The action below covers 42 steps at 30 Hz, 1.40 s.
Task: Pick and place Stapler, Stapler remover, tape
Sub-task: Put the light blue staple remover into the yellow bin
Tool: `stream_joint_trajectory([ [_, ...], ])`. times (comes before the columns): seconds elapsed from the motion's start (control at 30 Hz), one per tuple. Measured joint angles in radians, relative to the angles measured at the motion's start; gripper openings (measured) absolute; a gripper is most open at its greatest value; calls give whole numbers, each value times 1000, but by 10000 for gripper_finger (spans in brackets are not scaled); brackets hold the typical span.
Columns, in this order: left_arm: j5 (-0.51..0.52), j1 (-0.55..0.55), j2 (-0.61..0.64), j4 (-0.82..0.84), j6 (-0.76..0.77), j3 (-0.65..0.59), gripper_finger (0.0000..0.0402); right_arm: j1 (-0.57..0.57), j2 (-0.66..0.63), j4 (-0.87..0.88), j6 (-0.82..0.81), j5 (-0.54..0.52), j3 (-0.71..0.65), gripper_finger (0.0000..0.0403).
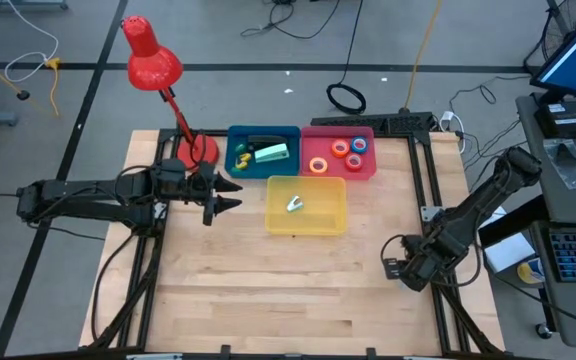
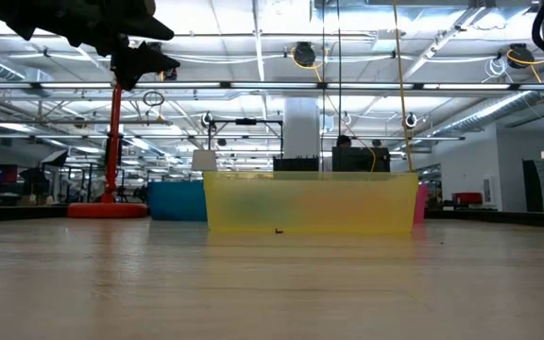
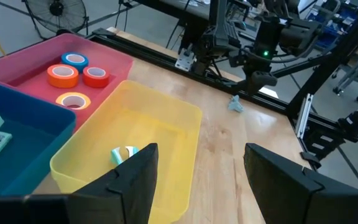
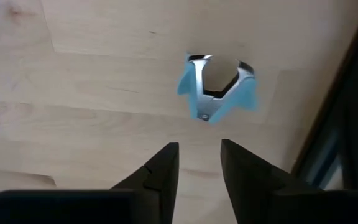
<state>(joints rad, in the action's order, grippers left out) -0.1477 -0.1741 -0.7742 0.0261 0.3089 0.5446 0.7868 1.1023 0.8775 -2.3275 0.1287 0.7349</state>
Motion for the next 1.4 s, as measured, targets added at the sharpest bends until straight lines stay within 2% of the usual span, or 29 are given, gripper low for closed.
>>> stream_joint_trajectory([
  [0.23,1,0,0,0,6,0,239,-19,0,-74,9,-1,-41,114],
  [0.47,1,0,0,0,7,0,239,-57,0,-82,64,-48,-47,105],
  [0.9,1,0,0,0,-1,0,239,-67,5,-66,88,-47,-47,100],
  [1.4,17,0,0,0,-10,0,239,-67,160,-87,170,-19,-47,100],
])
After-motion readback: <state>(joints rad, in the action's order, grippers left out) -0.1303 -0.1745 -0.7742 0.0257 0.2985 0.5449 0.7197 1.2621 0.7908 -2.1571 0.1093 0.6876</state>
